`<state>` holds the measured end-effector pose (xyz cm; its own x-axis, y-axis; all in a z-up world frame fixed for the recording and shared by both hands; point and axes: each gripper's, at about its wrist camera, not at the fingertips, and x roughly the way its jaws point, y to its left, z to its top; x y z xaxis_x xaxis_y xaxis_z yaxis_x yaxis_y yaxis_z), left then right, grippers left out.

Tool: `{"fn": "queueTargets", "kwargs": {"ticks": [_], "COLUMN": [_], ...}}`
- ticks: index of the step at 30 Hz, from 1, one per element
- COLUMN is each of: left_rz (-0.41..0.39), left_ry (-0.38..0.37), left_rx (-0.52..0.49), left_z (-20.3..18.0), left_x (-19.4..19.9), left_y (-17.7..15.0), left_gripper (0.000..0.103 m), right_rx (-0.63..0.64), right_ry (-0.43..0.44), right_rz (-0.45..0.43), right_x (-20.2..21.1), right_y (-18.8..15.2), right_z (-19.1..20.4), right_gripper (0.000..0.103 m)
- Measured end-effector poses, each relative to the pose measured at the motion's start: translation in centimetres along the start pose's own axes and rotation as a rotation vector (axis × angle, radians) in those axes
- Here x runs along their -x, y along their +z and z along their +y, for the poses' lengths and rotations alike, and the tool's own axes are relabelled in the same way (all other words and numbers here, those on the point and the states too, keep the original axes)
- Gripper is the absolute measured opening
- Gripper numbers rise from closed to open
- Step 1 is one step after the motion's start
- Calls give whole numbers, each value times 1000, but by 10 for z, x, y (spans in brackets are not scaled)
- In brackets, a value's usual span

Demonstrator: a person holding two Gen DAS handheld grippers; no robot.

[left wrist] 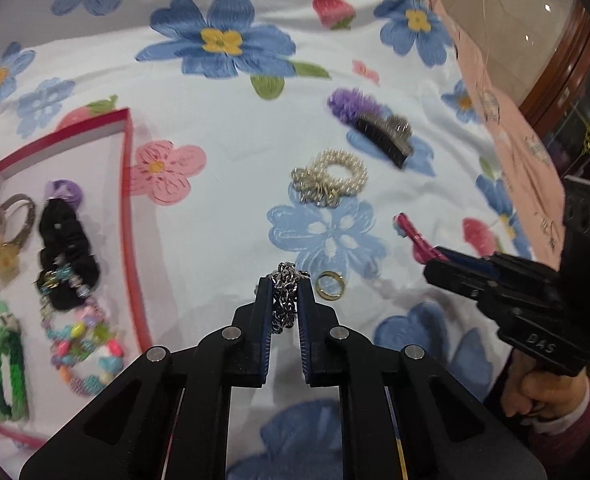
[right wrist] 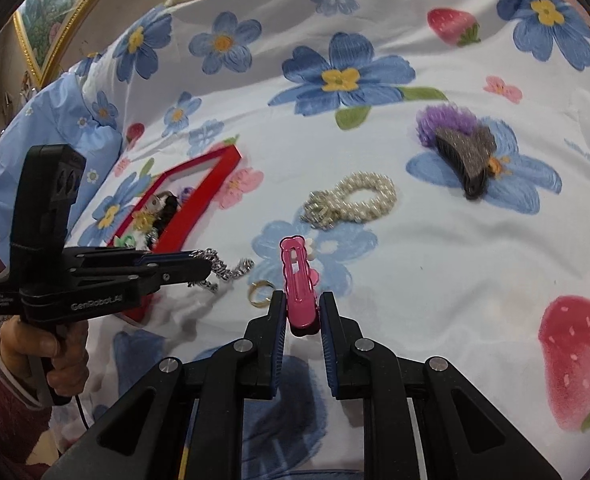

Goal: Organize jewelry
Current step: 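Grasp the silver chain with the left tool while the right tool grasps the pink hair clip, then carry the silver chain and pink hair clip into the tray and lower them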

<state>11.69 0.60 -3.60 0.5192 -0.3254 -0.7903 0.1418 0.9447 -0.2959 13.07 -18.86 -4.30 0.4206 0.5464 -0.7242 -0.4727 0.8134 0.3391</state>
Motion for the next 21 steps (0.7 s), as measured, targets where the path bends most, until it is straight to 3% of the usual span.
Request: {"fn": "queueTargets", "kwargs": {"ticks": [8, 21], "left_rz": [-104, -193], "left_ry": [-9, -20], "left_rx": [75, 108], "left_z": [16, 30], "left_x": [54, 100], "left_y": [-9, -17], "left_gripper": [7, 7], "right_rx": [27, 87], "right_ry": [51, 95], "right_rz": [-20, -33], "right_x": [6, 8], "right_y": [4, 5], "right_z": [28, 66], "right_gripper": [17, 17]}}
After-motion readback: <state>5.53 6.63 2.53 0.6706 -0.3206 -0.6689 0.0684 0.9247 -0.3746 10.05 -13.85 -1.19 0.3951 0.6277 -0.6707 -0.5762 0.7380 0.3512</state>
